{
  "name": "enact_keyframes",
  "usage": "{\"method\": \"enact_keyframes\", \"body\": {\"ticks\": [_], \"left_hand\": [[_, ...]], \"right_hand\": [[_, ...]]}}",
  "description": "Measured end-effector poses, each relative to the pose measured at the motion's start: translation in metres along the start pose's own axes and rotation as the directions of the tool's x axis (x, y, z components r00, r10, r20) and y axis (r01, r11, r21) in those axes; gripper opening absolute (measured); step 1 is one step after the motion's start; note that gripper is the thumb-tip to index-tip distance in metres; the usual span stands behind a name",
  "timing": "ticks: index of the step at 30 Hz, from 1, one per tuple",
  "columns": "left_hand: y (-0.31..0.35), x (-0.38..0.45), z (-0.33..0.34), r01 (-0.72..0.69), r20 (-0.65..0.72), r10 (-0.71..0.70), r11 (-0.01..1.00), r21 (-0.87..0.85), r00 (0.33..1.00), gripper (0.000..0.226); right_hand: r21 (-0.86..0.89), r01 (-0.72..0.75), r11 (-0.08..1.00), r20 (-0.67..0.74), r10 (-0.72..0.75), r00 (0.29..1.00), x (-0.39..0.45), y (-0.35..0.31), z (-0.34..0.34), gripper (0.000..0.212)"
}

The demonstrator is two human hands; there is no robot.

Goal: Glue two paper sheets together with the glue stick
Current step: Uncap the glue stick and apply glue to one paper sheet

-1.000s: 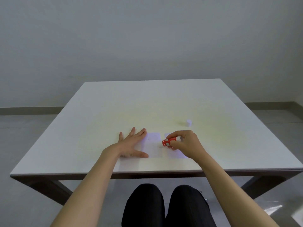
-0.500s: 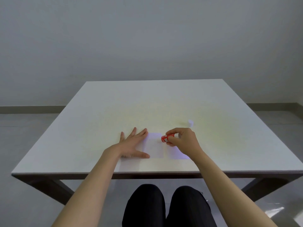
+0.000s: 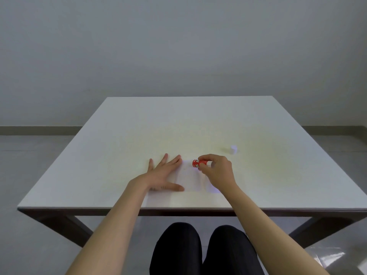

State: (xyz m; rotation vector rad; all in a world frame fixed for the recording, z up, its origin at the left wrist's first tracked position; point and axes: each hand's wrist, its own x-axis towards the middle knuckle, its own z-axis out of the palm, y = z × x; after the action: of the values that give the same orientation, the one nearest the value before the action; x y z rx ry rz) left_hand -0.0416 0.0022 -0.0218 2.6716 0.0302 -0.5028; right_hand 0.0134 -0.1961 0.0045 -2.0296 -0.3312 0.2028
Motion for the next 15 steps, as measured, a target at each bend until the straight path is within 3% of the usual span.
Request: {"method": "enact_keyframes", "body": {"ticks": [2, 5, 7, 10, 13, 15], "left_hand": [[-0.001, 0.000, 0.001, -0.002, -0.003, 0.002, 1.000, -0.007, 1.000, 0.106], [0.000, 0.000, 0.002, 0.007, -0.011, -0.007, 1.000, -0.001, 1.000, 0.107], [0.001, 0.000, 0.003, 0.011, -0.010, -0.011, 1.000, -0.004, 1.000, 0.108], [0.002, -0.003, 0.002, 0.006, -0.019, -0.007, 1.000, -0.031, 1.000, 0.107], [0.002, -0.006, 0.002, -0.007, -0.042, 0.003, 0.996, -0.090, 0.999, 0.103], [0.002, -0.009, 0.001, -0.024, -0.086, 0.009, 0.983, -0.182, 0.996, 0.097]], "right_hand": [[-0.031, 0.025, 0.999, -0.013, -0.025, 1.000, -0.002, 0.002, 0.002, 0.014], [-0.027, 0.029, 0.999, 0.094, -0.026, 0.995, -0.010, 0.002, 0.005, 0.011], [0.051, -0.009, 0.999, 0.141, 0.002, 0.990, -0.017, 0.002, 0.003, 0.009], [0.250, -0.080, 0.965, 0.093, 0.059, 0.994, -0.021, 0.003, -0.004, 0.014], [0.570, -0.215, 0.793, 0.088, 0.201, 0.976, -0.022, 0.001, -0.015, 0.013], [0.774, -0.314, 0.550, 0.169, 0.299, 0.939, -0.024, -0.003, -0.019, 0.011]]}}
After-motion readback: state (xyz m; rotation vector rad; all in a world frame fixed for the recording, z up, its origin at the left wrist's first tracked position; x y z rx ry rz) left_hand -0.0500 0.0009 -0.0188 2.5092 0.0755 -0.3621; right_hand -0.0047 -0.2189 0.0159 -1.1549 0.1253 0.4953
